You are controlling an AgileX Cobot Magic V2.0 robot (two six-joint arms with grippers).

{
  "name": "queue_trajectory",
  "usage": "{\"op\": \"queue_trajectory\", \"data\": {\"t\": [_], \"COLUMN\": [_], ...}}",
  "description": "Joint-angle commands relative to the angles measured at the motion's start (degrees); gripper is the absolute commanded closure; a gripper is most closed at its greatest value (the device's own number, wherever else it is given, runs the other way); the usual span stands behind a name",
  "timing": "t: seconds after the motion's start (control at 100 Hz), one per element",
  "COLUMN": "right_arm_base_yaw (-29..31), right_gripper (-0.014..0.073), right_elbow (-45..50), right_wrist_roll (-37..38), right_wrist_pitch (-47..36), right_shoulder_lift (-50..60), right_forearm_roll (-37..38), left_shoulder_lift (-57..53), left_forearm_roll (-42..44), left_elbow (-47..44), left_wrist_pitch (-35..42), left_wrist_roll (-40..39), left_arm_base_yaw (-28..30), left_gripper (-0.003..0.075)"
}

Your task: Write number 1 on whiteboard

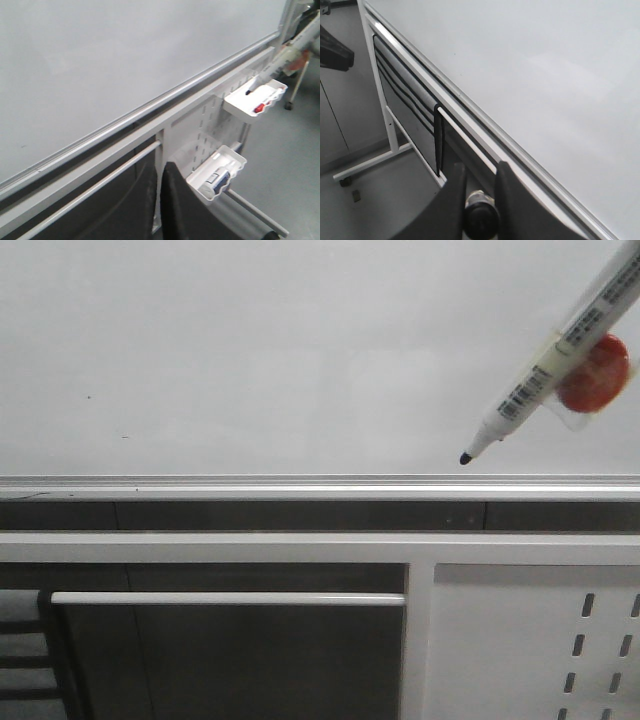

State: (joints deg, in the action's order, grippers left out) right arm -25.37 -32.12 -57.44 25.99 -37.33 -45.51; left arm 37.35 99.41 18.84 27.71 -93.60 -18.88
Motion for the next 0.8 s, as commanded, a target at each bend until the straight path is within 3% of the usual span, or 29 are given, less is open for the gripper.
{"op": "queue_trajectory", "data": {"t": [0.0,0.47,0.79], "right_arm_base_yaw": [-1.4,-17.9,-19.3], "right_gripper": [0.0654,0.0654,0.0655], "right_elbow": [-0.6,1.2,0.6], "right_wrist_roll": [-0.4,-0.8,-0.8], "right_wrist_pitch": [-5.7,-29.7,-41.5], "right_shoulder_lift": [0.2,-3.2,-9.0], "right_forearm_roll": [-1.8,0.4,2.3], "left_shoulder_lift": [-0.1,-0.1,-0.1], "left_forearm_roll": [-3.1,-3.1,-3.1], "left_elbow": [1.5,1.5,1.5], "left_wrist_pitch": [-4.8,-10.4,-11.6], "left_wrist_roll": [-1.3,-1.7,-1.7], "left_arm_base_yaw": [0.1,0.1,0.1], "left_gripper": [0.0738,0.0738,0.0738]}}
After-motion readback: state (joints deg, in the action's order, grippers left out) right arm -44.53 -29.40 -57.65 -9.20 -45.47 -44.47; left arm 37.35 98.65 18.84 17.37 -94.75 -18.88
